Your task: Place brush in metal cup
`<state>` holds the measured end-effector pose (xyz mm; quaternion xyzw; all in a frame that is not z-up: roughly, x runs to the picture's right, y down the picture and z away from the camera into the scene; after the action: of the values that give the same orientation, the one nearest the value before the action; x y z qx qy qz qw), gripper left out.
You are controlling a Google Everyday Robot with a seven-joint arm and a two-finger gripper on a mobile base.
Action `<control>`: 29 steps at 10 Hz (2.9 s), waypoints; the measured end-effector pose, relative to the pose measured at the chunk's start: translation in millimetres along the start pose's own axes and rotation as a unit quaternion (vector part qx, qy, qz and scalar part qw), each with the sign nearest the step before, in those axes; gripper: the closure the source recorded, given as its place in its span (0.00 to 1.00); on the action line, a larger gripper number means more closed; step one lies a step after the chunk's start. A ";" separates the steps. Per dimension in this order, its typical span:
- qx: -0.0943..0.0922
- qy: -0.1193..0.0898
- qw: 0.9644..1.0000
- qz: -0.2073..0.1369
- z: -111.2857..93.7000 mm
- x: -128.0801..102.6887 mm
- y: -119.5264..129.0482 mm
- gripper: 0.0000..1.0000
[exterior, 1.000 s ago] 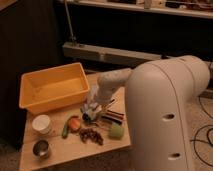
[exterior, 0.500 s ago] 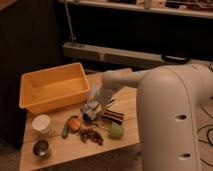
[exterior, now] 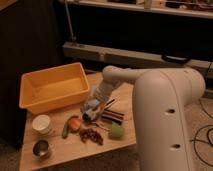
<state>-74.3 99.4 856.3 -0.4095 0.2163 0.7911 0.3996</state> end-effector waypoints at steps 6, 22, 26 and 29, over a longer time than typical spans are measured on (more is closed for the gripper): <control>0.032 0.028 0.999 0.015 -10.5 17.8 4.9 0.35; -0.008 0.058 0.998 0.010 11.3 29.5 -6.0 1.00; -0.042 0.015 0.998 -0.033 -51.0 54.5 28.3 1.00; -0.051 0.001 0.997 -0.058 -69.2 73.7 50.1 1.00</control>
<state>-107.4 57.3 757.0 -0.4424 0.1520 0.7759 0.4232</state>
